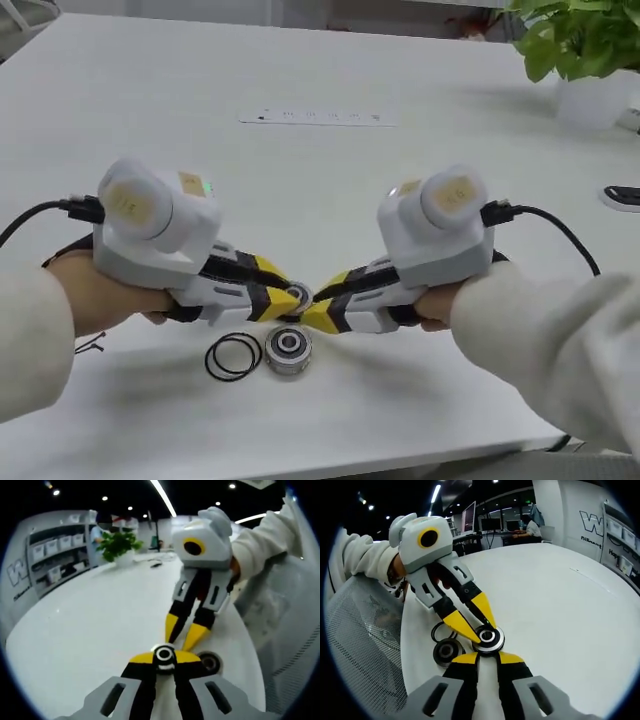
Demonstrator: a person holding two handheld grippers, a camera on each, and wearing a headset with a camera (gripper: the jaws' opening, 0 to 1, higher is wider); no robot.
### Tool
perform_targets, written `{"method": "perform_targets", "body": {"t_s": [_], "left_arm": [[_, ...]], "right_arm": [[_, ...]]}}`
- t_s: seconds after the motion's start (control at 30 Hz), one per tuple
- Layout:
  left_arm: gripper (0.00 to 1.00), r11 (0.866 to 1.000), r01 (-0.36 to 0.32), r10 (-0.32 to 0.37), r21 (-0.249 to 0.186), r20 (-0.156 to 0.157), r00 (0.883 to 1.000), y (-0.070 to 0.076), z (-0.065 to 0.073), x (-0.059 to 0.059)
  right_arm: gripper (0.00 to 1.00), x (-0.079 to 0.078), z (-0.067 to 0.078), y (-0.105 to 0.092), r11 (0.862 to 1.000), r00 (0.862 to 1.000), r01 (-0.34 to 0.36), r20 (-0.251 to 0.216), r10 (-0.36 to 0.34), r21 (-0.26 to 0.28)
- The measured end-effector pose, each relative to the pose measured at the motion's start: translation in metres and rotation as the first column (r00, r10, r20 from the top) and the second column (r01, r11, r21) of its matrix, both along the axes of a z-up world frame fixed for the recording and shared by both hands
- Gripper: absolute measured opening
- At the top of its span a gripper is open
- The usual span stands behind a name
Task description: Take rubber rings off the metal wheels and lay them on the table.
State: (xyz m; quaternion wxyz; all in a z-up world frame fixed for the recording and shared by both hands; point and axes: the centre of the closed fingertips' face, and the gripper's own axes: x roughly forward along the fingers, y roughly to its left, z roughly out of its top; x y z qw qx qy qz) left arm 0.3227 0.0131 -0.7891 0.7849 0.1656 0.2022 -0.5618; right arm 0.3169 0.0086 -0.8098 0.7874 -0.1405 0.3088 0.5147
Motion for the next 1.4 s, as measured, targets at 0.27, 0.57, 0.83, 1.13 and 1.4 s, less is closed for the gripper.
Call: {"method": "perform_targets", "body": {"t_s": [0.27,0.57,0.83,1.13,1.4], "left_arm": [[0.13,1.000,-0.007,0.007,-0.007,-0.003,1.000,0.001,-0.001,-0.001],[0.13,1.000,0.002,-0.002,-0.004,0.006,1.000,0.001,-0.002,-0.002],[0.13,1.000,-0.003,0.003,-0.010,0.004,1.000,0.000,-0.002,-0.002],[0.13,1.000,-0.005,0.005,-0.017,-0.002,1.000,-0.001,-0.002,-0.002],[0.13,0.999,-0.011,0.011,-0.030,-0.004,1.000,-0.001,-0.002,-0.002]], "right_arm": [[0.00,-0.001,-0.001,-0.003,1.000,1.000,-0.001,-0.006,0.000,-0.013],[0.21,0.000,-0.003,0.001,1.000,1.000,0.007,-0.006,-0.007,-0.022],[0.25,0.005,0.003,0.011,0.999,0.999,0.032,0.020,-0.032,0.026],[0.20,0.004,0.002,0.006,1.000,0.999,0.021,0.024,-0.021,0.001],[0.15,0.000,0.001,0.002,0.999,0.999,0.039,-0.013,-0.039,0.012]]}}
